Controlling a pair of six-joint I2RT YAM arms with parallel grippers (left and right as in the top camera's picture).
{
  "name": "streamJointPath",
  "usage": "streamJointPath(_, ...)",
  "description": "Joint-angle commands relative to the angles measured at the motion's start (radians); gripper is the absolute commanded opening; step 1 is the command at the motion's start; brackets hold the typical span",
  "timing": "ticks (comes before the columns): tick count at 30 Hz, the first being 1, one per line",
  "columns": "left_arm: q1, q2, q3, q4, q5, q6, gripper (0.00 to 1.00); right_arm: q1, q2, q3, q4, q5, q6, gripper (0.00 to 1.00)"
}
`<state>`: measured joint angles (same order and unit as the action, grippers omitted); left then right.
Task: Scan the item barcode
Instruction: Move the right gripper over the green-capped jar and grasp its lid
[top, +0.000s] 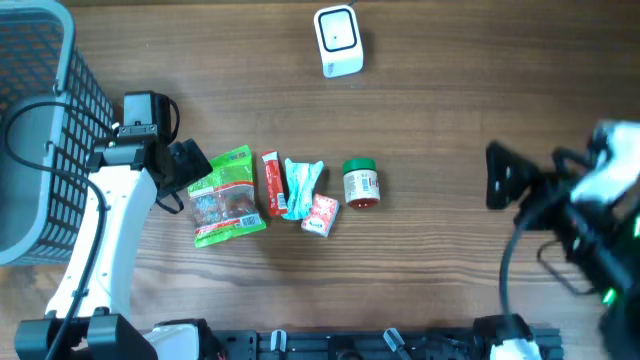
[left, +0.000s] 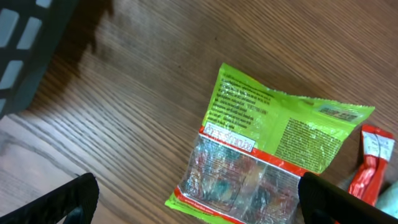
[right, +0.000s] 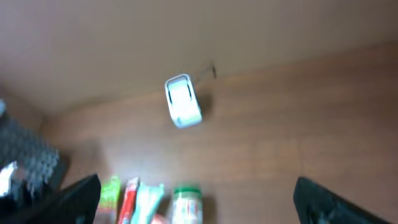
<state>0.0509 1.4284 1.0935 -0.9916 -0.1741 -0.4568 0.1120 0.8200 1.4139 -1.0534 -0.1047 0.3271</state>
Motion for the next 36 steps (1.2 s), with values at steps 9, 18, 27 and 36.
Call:
streamJointPath(9,0.004,-0.003,0.014,0.0,0.002,0.008,1.0,-0.005,0.746,0.569,-0.414,-0.403,-0.014,1.0)
streamJointPath(18,0.005,-0.003,0.014,0.0,0.002,0.008,1.0,0.174,1.003,0.567,-0.476,-0.149,0.017,0.85)
streamJointPath(27,0.005,-0.003,0.014,0.0,0.002,0.008,1.0,0.372,1.244,0.567,-0.431,0.027,0.016,0.92)
streamJointPath(36,0.005,-0.003,0.014,0.0,0.002,0.008,1.0,0.385,1.353,0.547,-0.356,0.027,0.013,0.91)
